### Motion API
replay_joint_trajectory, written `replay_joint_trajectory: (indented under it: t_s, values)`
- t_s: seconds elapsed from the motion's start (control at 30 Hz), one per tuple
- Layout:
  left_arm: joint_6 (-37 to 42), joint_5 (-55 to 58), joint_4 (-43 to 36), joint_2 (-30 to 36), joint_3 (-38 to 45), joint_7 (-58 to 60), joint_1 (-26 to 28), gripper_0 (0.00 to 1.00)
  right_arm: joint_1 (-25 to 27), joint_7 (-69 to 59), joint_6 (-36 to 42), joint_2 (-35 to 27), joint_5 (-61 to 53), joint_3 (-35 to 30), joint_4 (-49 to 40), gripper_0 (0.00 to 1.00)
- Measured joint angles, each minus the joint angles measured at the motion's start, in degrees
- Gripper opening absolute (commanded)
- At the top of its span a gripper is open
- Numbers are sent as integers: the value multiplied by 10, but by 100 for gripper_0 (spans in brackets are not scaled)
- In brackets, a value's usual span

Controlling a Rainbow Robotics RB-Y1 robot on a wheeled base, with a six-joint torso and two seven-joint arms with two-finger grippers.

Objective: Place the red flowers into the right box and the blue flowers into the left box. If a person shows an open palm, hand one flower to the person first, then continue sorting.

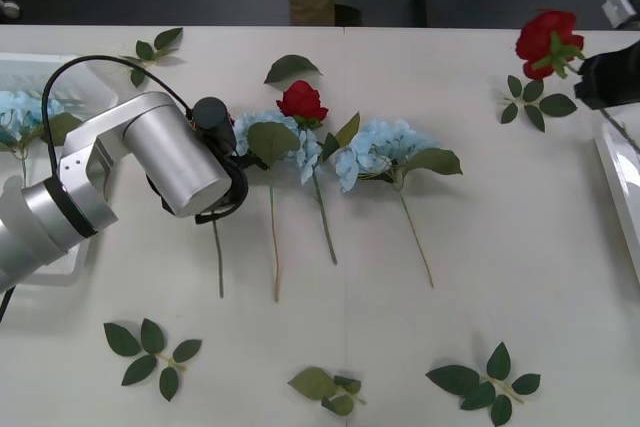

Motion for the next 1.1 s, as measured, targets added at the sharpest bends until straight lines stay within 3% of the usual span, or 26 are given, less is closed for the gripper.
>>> replay_joint_trajectory:
  t_s: [0.2, 0.37, 0.5, 0.67, 0.87, 1.1]
  values:
    - [77, 65, -80, 15, 62, 0, -1, 0, 82, 18, 5, -121, -51, -46, 2, 0]
    - [114, 112, -141, 16, 148, 0, -1, 0, 157, 149, 2, -158, -59, -131, 62, 0]
    - [115, 148, -178, 16, 202, -1, -1, 0, 209, 231, -51, -162, -57, -192, 122, 0]
    - [106, 182, -212, 17, 247, -43, -1, 0, 252, 244, -114, -162, -56, -203, 178, 0]
    - [50, 203, -237, 17, 277, -180, -1, 0, 259, 291, -197, -127, -11, -190, 207, 0]
    - [-56, 204, -249, 15, 277, -210, -1, 0, 259, 291, -212, -76, 14, -175, 207, 0]
